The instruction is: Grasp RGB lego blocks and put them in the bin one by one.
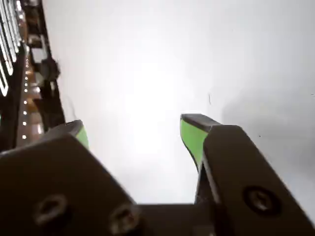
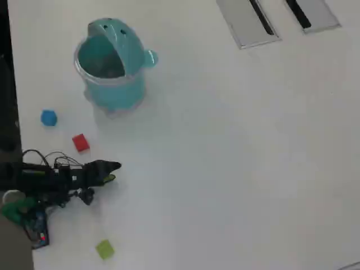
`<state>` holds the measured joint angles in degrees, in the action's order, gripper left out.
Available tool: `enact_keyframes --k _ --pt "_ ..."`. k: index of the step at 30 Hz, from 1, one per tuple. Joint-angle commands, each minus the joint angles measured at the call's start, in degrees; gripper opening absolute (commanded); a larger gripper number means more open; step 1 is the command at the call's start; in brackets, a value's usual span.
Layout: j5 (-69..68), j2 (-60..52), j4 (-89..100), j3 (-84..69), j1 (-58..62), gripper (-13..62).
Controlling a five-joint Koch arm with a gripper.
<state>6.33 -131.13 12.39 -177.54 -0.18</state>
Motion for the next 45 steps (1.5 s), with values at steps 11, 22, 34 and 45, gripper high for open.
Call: enact_keyframes --k 11,22,34,45 --pt "0.18 -3.34 0.18 -4.13 0.09 34.6" --pt "0.79 -3.34 0.26 -4.13 0.00 34.6" --pt "6.68 -3.52 6.86 -3.78 0.35 33.0" --pt "18.72 -3.60 18.72 -2.64 -1.85 32.4"
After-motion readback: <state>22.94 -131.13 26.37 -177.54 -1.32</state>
